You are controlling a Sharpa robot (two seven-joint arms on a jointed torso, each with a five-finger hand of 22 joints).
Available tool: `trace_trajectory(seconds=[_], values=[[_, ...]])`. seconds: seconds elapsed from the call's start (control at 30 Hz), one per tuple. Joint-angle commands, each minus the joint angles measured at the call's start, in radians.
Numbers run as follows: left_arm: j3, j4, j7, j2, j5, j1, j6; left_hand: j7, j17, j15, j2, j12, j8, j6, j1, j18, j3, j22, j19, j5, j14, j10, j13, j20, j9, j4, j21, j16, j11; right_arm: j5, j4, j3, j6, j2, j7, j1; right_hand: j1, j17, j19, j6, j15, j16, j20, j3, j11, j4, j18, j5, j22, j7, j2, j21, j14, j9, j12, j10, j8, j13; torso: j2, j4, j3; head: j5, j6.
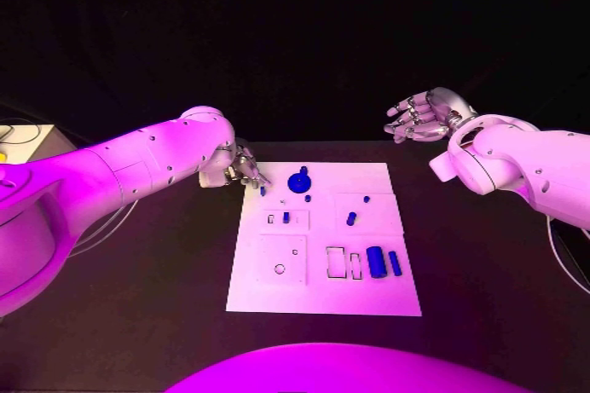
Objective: Assemble the parts on the task board
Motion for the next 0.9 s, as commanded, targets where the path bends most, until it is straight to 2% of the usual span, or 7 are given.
trace_trajectory(seconds=[0.03,0.4,0.7,0.9], values=[[0.000,0.001,0.018,0.001,0.022,-0.001,0.029,-0.007,0.167,-0.009,0.001,0.006,0.003,0.000,0.011,0.001,0.005,0.002,0.009,0.001,0.078,0.005,0.001,0.000,0.000,-0.001,0.007,0.007,-0.005,0.007,-0.002,0.000,0.006,0.001,0.006,0.000,-0.006,-0.002,0.002,0.008,0.000,-0.004,0.001,0.004,0.002,-0.002,0.012,0.002,-0.001,0.026,0.004,-0.001,0.004,-0.001,-0.004,0.007,-0.005,-0.001,-0.001,-0.0003,0.0009,0.002,-0.001],[-0.002,0.003,0.017,0.000,0.033,-0.001,0.039,-0.007,0.168,-0.010,0.003,0.005,0.001,0.001,0.015,0.001,0.009,0.002,0.010,0.001,0.078,0.005,0.000,0.000,-0.001,0.000,0.007,0.007,-0.005,0.007,-0.002,0.000,0.001,0.002,0.006,0.000,-0.007,-0.004,0.003,0.008,0.001,-0.008,0.001,0.005,0.003,-0.005,0.012,0.001,-0.005,0.028,0.004,-0.001,0.006,-0.002,-0.007,0.008,-0.007,-0.004,0.000,-0.0012,0.0028,0.002,-0.003],[-0.003,0.004,0.017,0.000,0.034,-0.001,0.048,-0.008,0.169,-0.010,0.005,0.005,-0.001,0.001,0.017,0.000,0.011,0.003,0.010,0.001,0.078,0.005,-0.001,0.000,-0.003,0.000,0.008,0.008,-0.006,0.007,-0.002,0.000,0.000,0.001,0.005,0.000,-0.007,-0.004,0.003,0.009,0.001,-0.009,0.001,0.005,0.003,-0.005,0.012,0.001,-0.006,0.028,0.004,-0.001,0.006,-0.002,-0.008,0.009,-0.007,-0.006,0.000,-0.0012,0.0019,-0.001,0.001],[-0.003,0.006,0.014,-0.001,0.036,-0.001,0.054,-0.010,0.170,-0.012,0.011,0.006,-0.007,0.005,0.031,0.000,0.022,0.004,0.010,0.001,0.079,0.006,-0.001,-0.001,-0.007,-0.001,0.008,0.008,-0.008,0.007,-0.002,0.000,-0.001,0.001,0.005,0.000,-0.009,-0.005,0.003,0.010,0.002,-0.010,0.002,0.006,0.004,-0.006,0.011,0.001,-0.008,0.029,0.005,-0.001,0.007,-0.002,-0.010,0.010,-0.008,-0.008,0.000,-0.0016,0.0017,-0.002,-0.002]])
